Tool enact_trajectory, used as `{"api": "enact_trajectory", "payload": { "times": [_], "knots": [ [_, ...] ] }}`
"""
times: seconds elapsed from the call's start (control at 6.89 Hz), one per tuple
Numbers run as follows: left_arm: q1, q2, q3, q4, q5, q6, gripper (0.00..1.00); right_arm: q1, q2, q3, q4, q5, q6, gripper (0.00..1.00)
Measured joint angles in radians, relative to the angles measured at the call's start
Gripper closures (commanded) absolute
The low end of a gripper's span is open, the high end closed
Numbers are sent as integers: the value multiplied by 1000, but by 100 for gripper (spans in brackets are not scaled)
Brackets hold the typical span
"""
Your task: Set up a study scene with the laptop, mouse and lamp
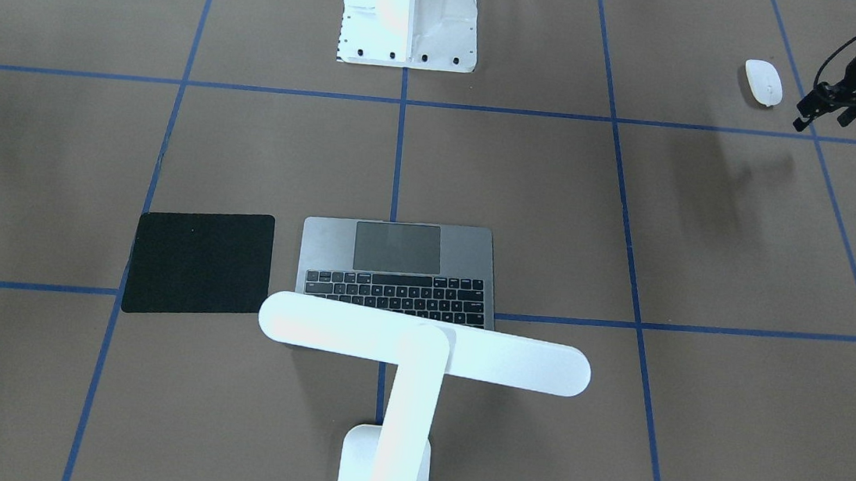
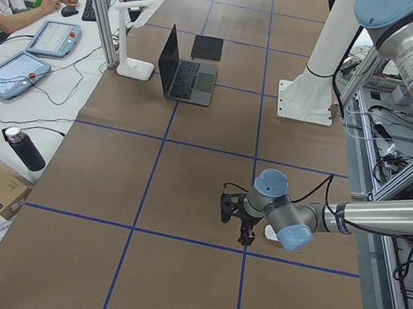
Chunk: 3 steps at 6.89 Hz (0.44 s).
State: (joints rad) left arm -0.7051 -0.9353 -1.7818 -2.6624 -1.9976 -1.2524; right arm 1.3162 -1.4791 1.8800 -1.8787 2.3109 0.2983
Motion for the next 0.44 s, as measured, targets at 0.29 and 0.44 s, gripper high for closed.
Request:
{"api": "enact_trajectory", "payload": {
  "times": [0.29, 0.44],
  "knots": [
    [145, 23, 4, -52, 37, -116, 1, 0, 0, 1, 5, 1, 0, 1],
    [186, 51, 4, -90, 41, -142, 0, 0, 0, 2, 5, 1, 0, 1]
  ]
}}
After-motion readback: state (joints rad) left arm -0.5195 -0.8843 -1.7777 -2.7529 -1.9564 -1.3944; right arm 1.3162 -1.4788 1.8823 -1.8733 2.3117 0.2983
